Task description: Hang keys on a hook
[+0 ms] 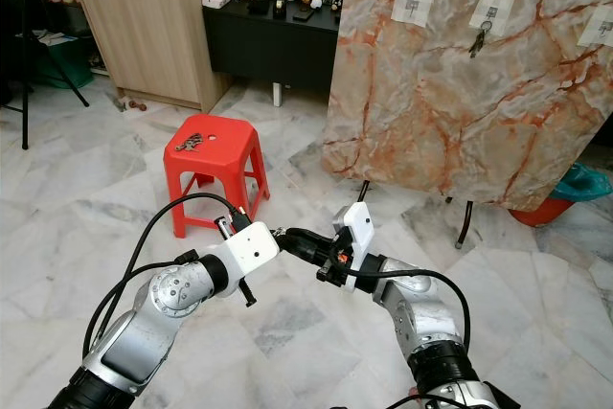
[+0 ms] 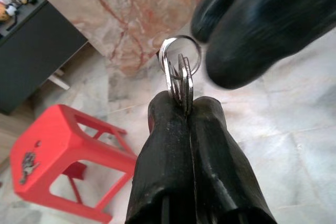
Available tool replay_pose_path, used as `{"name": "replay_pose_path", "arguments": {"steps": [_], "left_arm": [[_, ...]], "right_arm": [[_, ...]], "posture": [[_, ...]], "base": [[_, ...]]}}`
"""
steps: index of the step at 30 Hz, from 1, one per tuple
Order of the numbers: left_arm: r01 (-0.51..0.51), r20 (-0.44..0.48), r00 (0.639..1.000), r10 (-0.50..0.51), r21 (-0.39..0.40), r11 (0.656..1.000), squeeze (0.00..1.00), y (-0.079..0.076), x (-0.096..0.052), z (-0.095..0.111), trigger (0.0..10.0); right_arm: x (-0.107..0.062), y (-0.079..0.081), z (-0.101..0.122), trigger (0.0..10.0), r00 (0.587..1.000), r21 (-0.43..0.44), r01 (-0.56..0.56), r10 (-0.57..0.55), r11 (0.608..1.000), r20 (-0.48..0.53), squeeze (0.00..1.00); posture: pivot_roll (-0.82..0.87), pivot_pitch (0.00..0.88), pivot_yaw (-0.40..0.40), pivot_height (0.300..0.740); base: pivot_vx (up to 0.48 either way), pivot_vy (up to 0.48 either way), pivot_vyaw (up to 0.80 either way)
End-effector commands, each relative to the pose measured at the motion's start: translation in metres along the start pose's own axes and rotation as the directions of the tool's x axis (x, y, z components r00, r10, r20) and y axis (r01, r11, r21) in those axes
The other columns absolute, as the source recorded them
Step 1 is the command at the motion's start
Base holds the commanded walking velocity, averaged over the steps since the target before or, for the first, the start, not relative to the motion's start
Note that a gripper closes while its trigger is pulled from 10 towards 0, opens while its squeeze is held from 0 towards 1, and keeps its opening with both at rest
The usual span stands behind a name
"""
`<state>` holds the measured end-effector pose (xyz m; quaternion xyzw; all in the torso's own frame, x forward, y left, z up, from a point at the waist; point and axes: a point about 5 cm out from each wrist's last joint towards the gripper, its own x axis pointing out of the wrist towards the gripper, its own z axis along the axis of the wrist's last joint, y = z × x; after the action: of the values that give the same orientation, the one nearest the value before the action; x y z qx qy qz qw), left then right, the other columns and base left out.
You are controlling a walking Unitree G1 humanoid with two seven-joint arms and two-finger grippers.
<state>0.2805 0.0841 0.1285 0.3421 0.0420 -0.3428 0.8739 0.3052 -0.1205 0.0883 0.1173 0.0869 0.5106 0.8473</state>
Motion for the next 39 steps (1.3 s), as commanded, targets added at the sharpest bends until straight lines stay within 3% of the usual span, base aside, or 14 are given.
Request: {"name": "replay_pose_path", "arguments": {"steps": [1,15,16,22,23,24,28,30,31,32,33,37,39], "left_arm": [[-0.01,-0.022,1.0,0.012,0.065,0.998,0.0,0.002,0.002,0.0,0.0],[-0.126,-0.169,0.973,0.154,0.17,0.977,0.0,0.019,-0.001,-0.023,0.0],[-0.146,-0.176,0.969,0.176,0.167,0.975,0.0,0.021,-0.002,-0.024,0.0],[-0.188,-0.175,0.961,0.214,0.156,0.97,0.0,0.027,-0.003,-0.024,0.0],[-0.19,-0.173,0.961,0.217,0.157,0.969,0.0,0.027,-0.003,-0.023,0.0],[-0.191,-0.172,0.961,0.218,0.158,0.969,0.0,0.028,-0.002,-0.023,0.0],[-0.179,-0.189,0.962,0.199,0.117,0.977,0.0,0.026,-0.002,-0.028,0.0],[-0.156,-0.223,0.961,0.166,0.058,0.986,0.0,0.02,-0.004,-0.04,3.4],[-0.156,-0.223,0.961,0.166,0.058,0.986,0.0,0.02,-0.004,-0.04,3.4],[-0.174,-0.222,0.96,0.173,0.015,0.985,0.0,0.02,-0.005,-0.042,7.5],[-0.199,-0.208,0.96,0.186,-0.045,0.979,0.0,0.022,-0.006,-0.043,9.0],[-0.212,-0.117,0.974,0.194,-0.166,0.963,0.0,0.025,-0.007,-0.034,10.0],[-0.187,-0.075,0.982,0.175,-0.212,0.959,0.0,0.024,-0.007,-0.029,10.0]], "right_arm": [[-0.004,0.0,0.002,10.0,1.0,-0.011,-0.019,0.019,1.0,-0.021,1.0],[-0.024,-0.001,-0.009,10.0,0.987,-0.062,-0.047,0.037,0.997,-0.157,1.0],[-0.028,-0.003,-0.016,10.0,0.975,-0.095,-0.039,0.017,0.995,-0.222,1.0],[-0.037,-0.011,-0.041,10.0,0.938,-0.102,0.078,-0.108,0.992,-0.328,1.0],[-0.038,-0.011,-0.044,10.0,0.934,-0.097,0.088,-0.116,0.991,-0.337,0.31],[-0.04,-0.012,-0.052,10.0,0.92,-0.103,0.114,-0.144,0.988,-0.363,0.0],[-0.044,-0.016,-0.07,10.0,0.882,-0.07,0.244,-0.251,0.967,-0.398,0.0],[-0.05,-0.017,-0.089,10.0,0.83,-0.051,0.359,-0.344,0.932,-0.44,0.0],[-0.05,-0.017,-0.089,10.0,0.83,-0.051,0.359,-0.344,0.932,-0.44,0.0],[-0.053,-0.016,-0.096,10.0,0.808,-0.053,0.39,-0.369,0.919,-0.46,0.0],[-0.056,-0.015,-0.104,10.0,0.781,-0.044,0.431,-0.397,0.901,-0.482,0.0],[-0.063,-0.012,-0.119,10.0,0.73,-0.029,0.51,-0.451,0.86,-0.513,0.0],[-0.065,-0.011,-0.124,10.0,0.713,-0.021,0.538,-0.469,0.843,-0.521,0.0]], "posture": [[0.1,0.0,-0.112,0.74],[0.1,0.0,-0.114,0.74],[0.1,0.0,-0.114,0.74],[0.1,0.0,-0.114,0.74],[0.1,0.0,-0.114,0.74],[0.1,0.0,-0.114,0.74],[0.1,0.0,-0.114,0.74],[0.1,0.0,-0.113,0.74],[0.1,0.0,-0.113,0.74],[0.1,0.0,-0.113,0.74],[0.1,0.0,-0.113,0.74],[0.1,0.0,-0.113,0.74],[0.1,0.0,-0.11,0.74]], "base": [[0.0,0.0,0.0],[0.0,0.0,0.0],[0.0,0.0,0.0],[0.0,0.0,0.0],[0.0,0.0,0.0],[0.0,0.0,0.0],[0.0,0.0,0.0],[0.0,0.0,0.0],[0.0,0.0,0.0],[0.0,0.0,0.0],[0.0,0.0,0.0],[0.0,0.0,0.0],[0.0,0.0,0.0]]}}
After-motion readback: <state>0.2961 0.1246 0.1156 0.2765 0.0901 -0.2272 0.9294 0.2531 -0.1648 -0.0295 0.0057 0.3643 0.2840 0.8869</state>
